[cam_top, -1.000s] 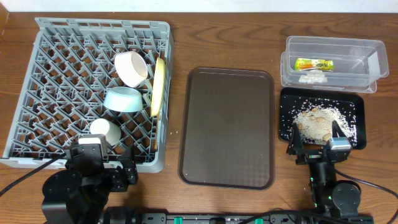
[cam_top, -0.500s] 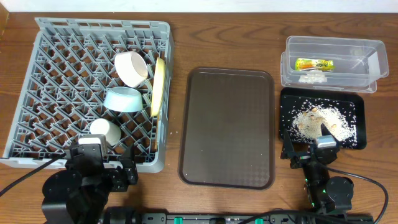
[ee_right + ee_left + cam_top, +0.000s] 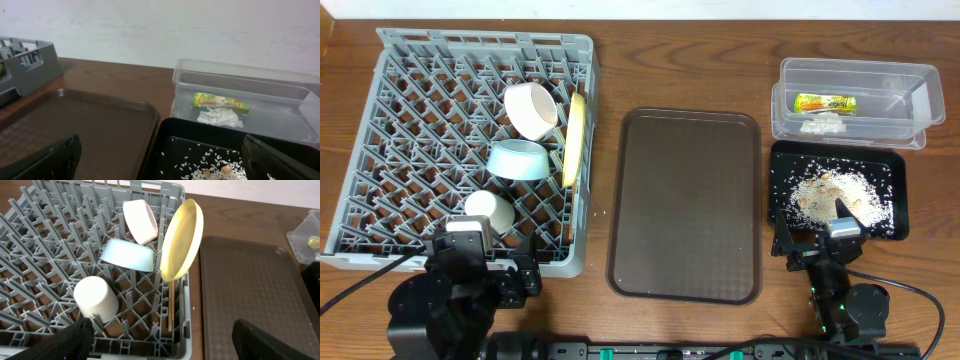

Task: Sort waste into correct bins and load items into the dishwasher

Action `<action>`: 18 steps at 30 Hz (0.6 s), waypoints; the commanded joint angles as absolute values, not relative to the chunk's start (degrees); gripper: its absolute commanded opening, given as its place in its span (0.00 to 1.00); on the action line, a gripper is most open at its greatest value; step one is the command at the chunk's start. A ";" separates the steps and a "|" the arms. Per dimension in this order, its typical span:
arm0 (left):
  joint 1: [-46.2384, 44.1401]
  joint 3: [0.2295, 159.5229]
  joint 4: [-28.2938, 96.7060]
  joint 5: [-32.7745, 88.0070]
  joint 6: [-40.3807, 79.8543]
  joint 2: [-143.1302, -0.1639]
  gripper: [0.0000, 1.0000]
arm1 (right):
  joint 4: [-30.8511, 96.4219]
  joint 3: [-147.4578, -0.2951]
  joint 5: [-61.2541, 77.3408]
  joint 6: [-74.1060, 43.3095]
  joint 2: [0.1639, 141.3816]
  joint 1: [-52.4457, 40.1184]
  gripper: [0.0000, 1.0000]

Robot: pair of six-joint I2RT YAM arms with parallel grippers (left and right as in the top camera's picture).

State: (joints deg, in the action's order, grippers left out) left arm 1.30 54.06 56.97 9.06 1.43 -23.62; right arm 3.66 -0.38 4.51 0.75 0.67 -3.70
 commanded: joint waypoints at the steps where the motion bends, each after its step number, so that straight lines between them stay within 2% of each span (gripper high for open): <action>1: 1.43 54.06 56.95 9.61 0.67 -23.49 0.89 | 3.86 -0.32 5.39 1.78 0.34 -3.33 0.99; 18: 1.43 53.95 58.50 9.34 0.40 -22.83 0.90 | 3.86 -0.32 5.39 1.78 0.32 -3.33 0.99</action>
